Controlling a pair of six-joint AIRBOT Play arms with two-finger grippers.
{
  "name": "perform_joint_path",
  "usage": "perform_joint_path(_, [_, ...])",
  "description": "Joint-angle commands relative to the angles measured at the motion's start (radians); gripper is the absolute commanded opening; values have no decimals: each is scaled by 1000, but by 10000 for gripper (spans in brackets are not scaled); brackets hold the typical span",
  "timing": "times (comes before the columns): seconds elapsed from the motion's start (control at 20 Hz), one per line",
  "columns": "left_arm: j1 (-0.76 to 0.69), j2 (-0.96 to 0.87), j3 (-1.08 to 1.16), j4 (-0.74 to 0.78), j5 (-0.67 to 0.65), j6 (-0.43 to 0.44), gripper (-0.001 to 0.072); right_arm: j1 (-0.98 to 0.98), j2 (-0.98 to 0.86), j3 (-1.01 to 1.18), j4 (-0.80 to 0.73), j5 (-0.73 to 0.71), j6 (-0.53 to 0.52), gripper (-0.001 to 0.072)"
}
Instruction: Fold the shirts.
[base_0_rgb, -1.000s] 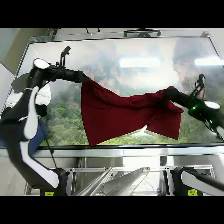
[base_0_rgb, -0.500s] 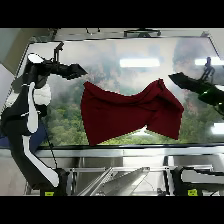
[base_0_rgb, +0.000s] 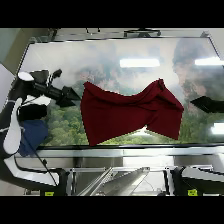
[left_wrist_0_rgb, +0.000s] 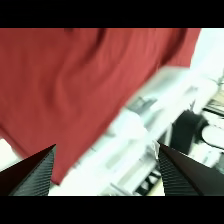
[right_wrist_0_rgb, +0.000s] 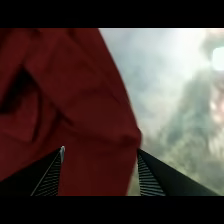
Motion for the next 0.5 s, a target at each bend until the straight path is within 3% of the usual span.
perform_joint_path(0.0, [64, 196, -388, 5, 81, 41, 699, -33, -80, -10, -38, 21, -14, 503])
perform_joint_path(0.2, [173, 353, -670, 8, 137, 56, 698, -23, -166, -8, 42, -5, -69, 503])
perform_joint_path(0.45, [261, 479, -825, 109, 227, 56, 697, 2, -224, -5, 113, -52, -90, 502])
